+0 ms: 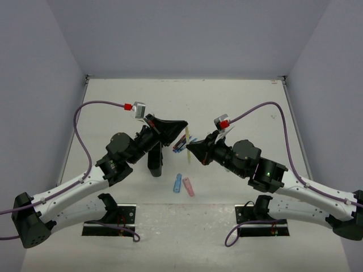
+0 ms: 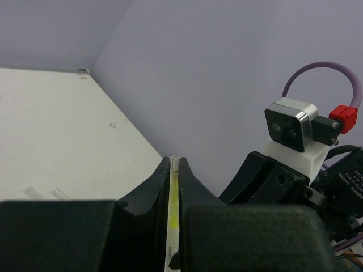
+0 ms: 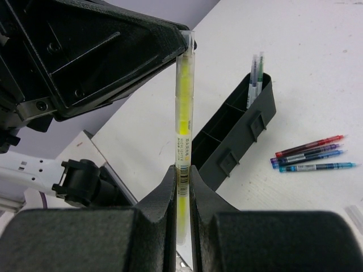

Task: Sort the stationery into containers
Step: Close the pen cap on the pen.

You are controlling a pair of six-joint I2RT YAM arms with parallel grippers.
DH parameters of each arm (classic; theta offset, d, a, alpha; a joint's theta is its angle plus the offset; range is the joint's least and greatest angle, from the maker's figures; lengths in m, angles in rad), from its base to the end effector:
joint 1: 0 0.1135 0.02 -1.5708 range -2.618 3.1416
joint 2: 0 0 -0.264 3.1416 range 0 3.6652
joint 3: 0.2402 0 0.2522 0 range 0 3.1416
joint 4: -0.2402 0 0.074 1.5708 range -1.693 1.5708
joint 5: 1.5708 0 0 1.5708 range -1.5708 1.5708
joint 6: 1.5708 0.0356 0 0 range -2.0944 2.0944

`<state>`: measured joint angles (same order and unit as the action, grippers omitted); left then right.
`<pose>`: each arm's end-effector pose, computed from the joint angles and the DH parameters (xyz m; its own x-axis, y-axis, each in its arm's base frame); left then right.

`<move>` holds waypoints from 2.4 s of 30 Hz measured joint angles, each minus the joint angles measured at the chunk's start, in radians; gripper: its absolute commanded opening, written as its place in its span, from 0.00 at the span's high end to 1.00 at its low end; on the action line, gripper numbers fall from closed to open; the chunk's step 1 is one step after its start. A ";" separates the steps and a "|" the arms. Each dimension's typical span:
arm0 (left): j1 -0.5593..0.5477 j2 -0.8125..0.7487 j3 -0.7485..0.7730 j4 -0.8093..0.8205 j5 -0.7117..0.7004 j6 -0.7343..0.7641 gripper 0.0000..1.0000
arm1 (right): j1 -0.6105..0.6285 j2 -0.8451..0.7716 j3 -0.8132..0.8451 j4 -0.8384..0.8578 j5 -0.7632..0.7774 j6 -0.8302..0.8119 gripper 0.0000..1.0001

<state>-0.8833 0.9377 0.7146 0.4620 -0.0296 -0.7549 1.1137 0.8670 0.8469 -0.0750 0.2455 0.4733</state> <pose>0.1420 -0.1712 0.3566 -0.4074 -0.5831 -0.7029 0.6523 0.3529 -0.6708 0.0975 0.1786 0.3595 -0.3854 0.2183 -0.8966 -0.6606 0.6131 0.4332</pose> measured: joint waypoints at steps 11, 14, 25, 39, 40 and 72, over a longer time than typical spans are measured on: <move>-0.012 0.006 0.038 -0.127 0.050 0.019 1.00 | -0.009 0.012 0.009 0.065 -0.019 -0.029 1.00; -0.014 0.006 0.041 -0.129 0.062 0.028 1.00 | -0.009 0.015 0.009 0.068 -0.021 -0.030 0.87; -0.010 -0.006 0.041 -0.104 0.205 0.085 0.65 | -0.009 0.079 0.018 0.109 -0.104 -0.030 1.00; -0.010 -0.013 0.160 -0.199 0.181 0.174 0.54 | -0.008 0.023 0.001 0.127 -0.186 -0.058 1.00; -0.010 -0.013 0.169 -0.201 0.181 0.175 0.54 | -0.008 0.020 -0.001 0.127 -0.190 -0.060 1.00; 0.013 0.013 0.002 0.057 0.252 0.087 1.00 | -0.122 0.070 0.101 -0.100 -0.319 -0.179 1.00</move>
<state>-0.8707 0.9510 0.7170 0.5189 0.2227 -0.6679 0.9916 0.9367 0.9477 -0.1746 -0.0734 0.2945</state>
